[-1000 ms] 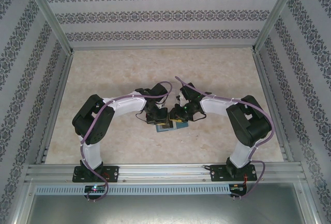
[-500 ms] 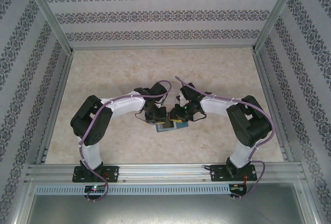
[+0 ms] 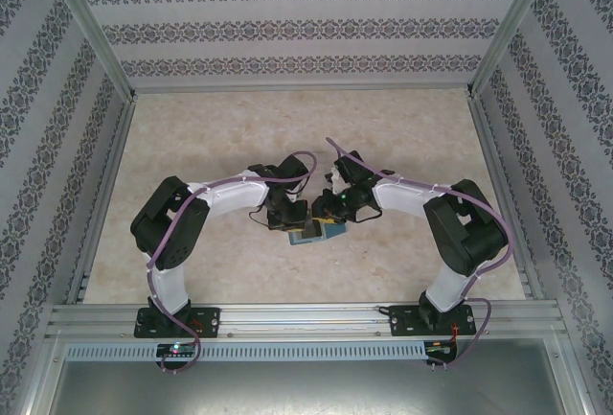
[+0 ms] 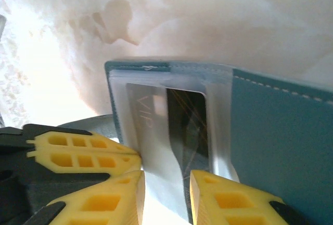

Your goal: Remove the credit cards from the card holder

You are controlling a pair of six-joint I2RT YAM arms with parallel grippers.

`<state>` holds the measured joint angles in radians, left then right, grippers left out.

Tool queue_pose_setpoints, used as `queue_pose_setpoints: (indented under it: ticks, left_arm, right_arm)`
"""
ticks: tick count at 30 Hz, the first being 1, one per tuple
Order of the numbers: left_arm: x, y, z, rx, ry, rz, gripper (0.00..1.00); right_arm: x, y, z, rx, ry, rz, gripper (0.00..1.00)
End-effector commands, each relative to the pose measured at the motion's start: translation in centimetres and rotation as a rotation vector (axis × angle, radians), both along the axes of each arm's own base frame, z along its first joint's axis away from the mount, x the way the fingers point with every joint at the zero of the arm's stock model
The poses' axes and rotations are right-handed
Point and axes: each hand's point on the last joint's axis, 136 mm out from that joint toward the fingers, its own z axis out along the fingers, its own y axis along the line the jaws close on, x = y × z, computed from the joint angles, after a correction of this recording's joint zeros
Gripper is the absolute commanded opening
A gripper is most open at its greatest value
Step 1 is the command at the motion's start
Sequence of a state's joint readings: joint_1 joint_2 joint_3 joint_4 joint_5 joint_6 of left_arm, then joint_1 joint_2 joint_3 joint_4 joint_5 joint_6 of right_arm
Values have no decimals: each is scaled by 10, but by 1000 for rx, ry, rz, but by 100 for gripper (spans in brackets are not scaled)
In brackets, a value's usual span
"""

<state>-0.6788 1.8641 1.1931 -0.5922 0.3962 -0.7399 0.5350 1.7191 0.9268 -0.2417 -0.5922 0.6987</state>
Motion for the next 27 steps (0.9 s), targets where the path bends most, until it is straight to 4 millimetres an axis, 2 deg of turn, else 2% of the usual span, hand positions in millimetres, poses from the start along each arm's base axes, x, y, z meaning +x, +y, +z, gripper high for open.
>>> queue_pose_setpoints:
  ticks: [1,5,12,16,27]
  left_arm:
    - [-6,10,-12,31,41,5,2]
    - [-4,9,-10,27,36,4,2]
    - [-5,8,-9,25,35,1,2]
    - [-6,9,-9,24,37,2,2]
    - [-7,12,-16,52,54,-5,2]
  right_arm:
    - [-6,9,-1,35,23,14,30]
    - [-10,5,-14,-1,49,12,30]
    - [-7,0,-23,-48,48,4,31]
    - [-1,-6,-22,-93,19,-7,31]
    - [7,-8,-10,-75,-8,-16,31]
